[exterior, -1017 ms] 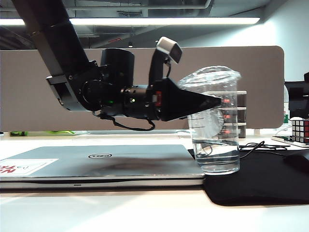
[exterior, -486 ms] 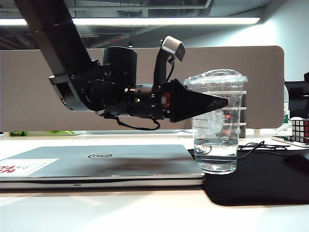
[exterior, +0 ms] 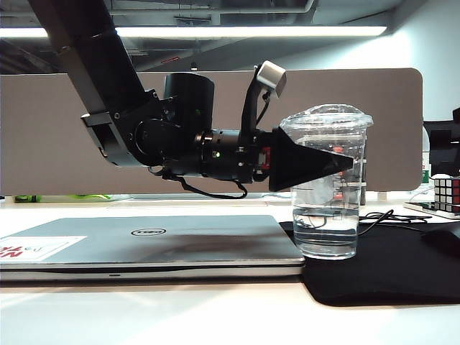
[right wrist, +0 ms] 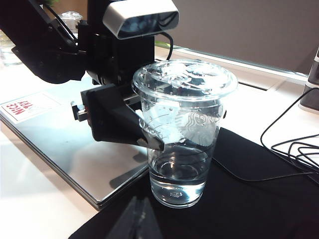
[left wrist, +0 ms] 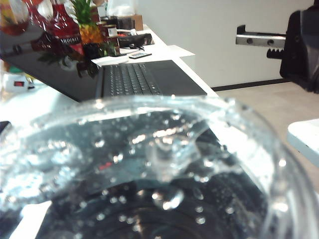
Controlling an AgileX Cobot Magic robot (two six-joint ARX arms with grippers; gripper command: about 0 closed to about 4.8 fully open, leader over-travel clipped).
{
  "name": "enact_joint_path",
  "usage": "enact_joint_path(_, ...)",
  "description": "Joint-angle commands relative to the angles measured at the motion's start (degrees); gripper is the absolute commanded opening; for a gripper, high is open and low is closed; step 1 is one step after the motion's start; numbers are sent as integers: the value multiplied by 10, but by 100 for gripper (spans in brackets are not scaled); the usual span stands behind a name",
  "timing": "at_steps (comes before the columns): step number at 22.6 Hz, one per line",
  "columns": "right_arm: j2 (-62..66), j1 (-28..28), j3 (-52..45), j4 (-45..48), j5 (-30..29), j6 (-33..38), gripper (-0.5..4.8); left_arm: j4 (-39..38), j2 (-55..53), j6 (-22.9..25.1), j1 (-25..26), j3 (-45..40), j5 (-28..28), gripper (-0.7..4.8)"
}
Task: Pick up the coffee cup and place it on the right side of the laptop.
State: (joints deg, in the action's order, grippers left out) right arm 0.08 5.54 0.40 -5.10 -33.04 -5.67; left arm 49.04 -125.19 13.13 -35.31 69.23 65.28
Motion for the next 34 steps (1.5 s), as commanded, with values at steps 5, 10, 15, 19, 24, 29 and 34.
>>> enact_joint_path(5, -1, 0, -3, 4, -2, -4, -1, -23, 1, 2, 0, 1, 31, 479)
enact_joint_path(10, -1, 0, -3, 4, -3, -4, -1, -34, 1, 2, 8, 1, 59, 479)
enact_joint_path(15, -1, 0, -3, 4, -4, -4, -1, -53, 1, -1, 18, 1, 97, 479)
enact_joint_path(19, -1, 0, -3, 4, -4, -4, -1, -53, 1, 0, 31, 1, 124, 479)
enact_joint_path(24, -1, 0, -3, 4, -3, -5, -1, -53, 1, 0, 45, 1, 134, 479)
enact_joint_path(29, -1, 0, -3, 5, -3, -7, -1, -60, 1, -1, 74, 1, 159, 479)
enact_joint_path(34, -1, 0, -3, 6, -3, -8, -1, -66, 2, -1, 143, 1, 159, 479)
